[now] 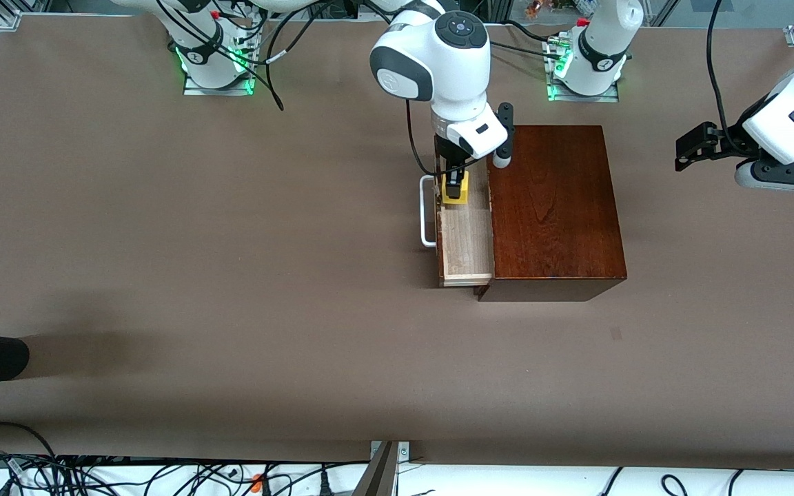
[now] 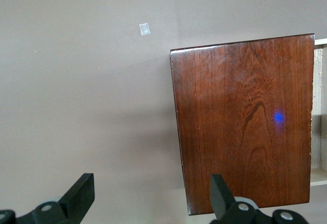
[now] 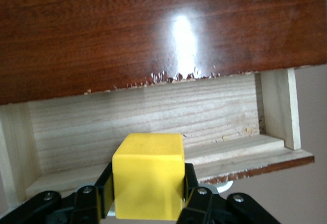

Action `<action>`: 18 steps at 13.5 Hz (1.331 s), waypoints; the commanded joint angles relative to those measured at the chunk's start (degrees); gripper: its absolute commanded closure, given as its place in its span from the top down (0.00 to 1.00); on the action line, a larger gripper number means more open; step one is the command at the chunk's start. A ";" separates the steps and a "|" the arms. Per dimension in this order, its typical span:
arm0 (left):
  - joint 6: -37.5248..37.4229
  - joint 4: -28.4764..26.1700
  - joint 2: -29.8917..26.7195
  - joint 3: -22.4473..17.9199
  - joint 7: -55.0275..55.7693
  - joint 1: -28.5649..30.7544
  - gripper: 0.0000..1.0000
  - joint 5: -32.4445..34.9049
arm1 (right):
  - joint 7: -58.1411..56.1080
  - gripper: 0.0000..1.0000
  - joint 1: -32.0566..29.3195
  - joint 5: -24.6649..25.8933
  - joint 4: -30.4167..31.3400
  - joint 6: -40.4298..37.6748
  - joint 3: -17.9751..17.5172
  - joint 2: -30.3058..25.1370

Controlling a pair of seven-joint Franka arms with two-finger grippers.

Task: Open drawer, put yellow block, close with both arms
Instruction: 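Lower the cube into the drawer and open the right gripper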

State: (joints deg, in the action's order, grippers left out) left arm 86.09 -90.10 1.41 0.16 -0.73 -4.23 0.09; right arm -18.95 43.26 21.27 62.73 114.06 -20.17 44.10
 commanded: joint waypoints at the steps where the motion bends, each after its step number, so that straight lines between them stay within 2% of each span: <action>1: -0.92 0.19 -0.62 0.28 -1.20 0.46 1.00 -0.97 | -0.91 0.26 1.30 0.79 -3.06 0.46 0.57 1.96; 13: -0.92 0.19 -0.62 0.28 -1.20 0.46 1.00 -1.06 | -1.09 0.26 2.79 1.93 -2.71 1.87 1.97 5.82; 15: -0.92 0.19 -0.62 0.28 -1.20 0.46 1.00 -1.14 | -0.82 0.27 2.79 3.42 -2.62 1.95 1.97 6.96; 17: -0.92 0.19 -0.62 0.28 -1.20 0.45 1.00 -1.14 | -0.91 0.30 2.79 3.95 -2.62 1.95 1.97 7.58; 18: -0.92 0.19 -0.62 0.28 -1.20 0.46 1.00 -1.14 | -0.82 0.48 2.71 3.95 -2.62 1.95 1.97 7.50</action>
State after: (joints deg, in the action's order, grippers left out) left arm 85.98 -90.10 1.39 0.16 -0.74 -4.24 0.09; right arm -19.14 45.50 23.86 61.93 116.66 -18.63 49.98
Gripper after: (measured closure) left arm 0.000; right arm 0.445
